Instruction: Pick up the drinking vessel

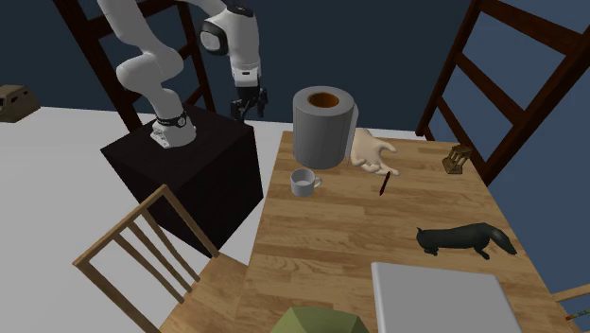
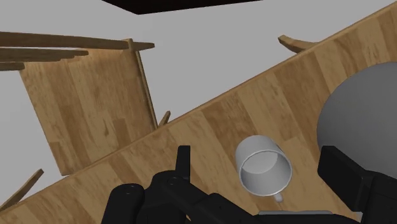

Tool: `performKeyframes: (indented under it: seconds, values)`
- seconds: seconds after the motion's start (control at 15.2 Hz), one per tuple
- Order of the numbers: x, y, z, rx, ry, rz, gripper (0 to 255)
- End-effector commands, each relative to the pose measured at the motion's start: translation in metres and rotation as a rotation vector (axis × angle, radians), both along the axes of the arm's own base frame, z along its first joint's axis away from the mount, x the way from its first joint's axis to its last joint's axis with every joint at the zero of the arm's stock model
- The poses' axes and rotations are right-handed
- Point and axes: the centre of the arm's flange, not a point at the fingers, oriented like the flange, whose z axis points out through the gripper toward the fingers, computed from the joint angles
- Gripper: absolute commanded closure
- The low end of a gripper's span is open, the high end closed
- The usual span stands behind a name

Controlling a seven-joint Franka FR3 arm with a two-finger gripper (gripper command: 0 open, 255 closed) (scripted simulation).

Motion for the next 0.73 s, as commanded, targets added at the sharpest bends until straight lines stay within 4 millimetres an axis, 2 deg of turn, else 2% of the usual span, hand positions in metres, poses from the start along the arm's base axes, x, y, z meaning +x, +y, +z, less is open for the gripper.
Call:
performKeyframes:
  seconds: [0.0, 0.66]
  values:
    - [0.016, -0.001, -0.023, 0.009, 0.001, -0.007, 0]
    - [0.092, 0.002, -0.131, 0.052, 0.011, -0.043, 0]
